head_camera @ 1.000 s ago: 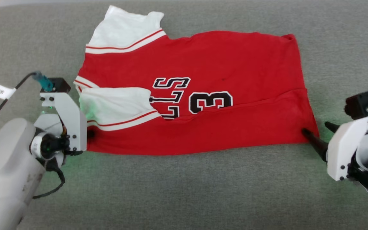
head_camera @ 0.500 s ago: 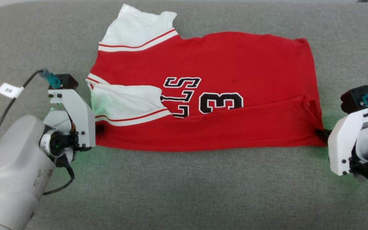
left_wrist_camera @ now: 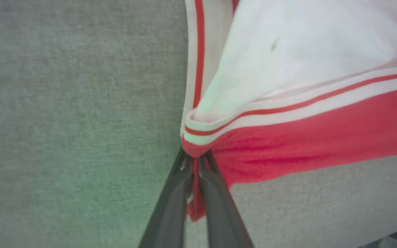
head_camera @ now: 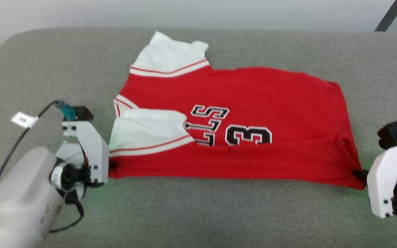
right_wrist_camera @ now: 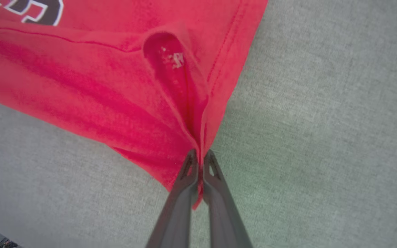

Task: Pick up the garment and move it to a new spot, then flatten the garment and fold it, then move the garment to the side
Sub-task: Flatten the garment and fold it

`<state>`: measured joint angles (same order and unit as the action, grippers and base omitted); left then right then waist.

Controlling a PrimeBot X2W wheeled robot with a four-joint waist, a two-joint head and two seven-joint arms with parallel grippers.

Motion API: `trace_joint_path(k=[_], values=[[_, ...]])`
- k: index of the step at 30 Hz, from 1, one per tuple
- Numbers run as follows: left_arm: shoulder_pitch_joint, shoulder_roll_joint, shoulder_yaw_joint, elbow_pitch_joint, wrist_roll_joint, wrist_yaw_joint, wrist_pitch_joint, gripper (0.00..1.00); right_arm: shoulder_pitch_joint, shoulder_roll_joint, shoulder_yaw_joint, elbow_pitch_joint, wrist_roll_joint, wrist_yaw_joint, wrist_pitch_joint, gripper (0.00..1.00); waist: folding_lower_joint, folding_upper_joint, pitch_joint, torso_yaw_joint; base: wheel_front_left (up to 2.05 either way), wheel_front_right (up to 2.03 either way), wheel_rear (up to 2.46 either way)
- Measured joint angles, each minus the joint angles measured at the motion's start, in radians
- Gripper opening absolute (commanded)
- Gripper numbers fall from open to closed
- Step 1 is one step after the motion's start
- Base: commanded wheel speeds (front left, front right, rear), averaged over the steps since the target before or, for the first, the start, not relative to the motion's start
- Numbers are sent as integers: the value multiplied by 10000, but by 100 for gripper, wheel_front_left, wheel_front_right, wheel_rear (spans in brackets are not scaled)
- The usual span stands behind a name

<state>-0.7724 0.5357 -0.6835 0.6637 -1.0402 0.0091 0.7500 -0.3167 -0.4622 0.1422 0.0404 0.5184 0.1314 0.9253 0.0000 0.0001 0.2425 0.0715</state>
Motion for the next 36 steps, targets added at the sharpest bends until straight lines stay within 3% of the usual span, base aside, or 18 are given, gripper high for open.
trace_joint_path(k=[18, 19, 20, 21, 22, 24, 36], values=[[2005, 880, -81, -2754, -345, 1381, 696, 0, 2030, 173, -905, -1427, 50, 0, 913, 0, 0, 0, -321, 25, 0, 0, 0], [2040, 901, -81, -2840, -345, 1409, 696, 11, 2030, 221, -915, -1438, 2, 0, 892, 0, 0, 0, -318, 21, 0, 0, 0], [2057, 926, -79, -2915, -345, 1430, 696, 42, 2029, 253, -915, -1448, -33, 0, 855, 0, 0, 0, -315, 12, 0, 0, 0], [2077, 953, -86, -2974, -345, 1461, 696, 95, 2027, 270, -915, -1461, -46, 0, 777, 17, 0, 0, -311, 2, 0, 0, 0], [2098, 966, -82, -3033, -345, 1501, 711, 100, 2024, 290, -917, -1465, -63, 0, 706, 37, 0, 0, -311, -2, 0, 0, 0], [2151, 1030, -94, -3204, -332, 1530, 725, 100, 1999, 305, -905, -1476, -167, 0, 598, 98, 0, -1, -324, -18, 0, 0, 0], [2220, 1873, 527, -4861, -336, 1845, 320, 100, 2085, 566, -1664, -2102, -489, -2, -366, 100, 0, 0, -494, -95, 0, 0, 0]])
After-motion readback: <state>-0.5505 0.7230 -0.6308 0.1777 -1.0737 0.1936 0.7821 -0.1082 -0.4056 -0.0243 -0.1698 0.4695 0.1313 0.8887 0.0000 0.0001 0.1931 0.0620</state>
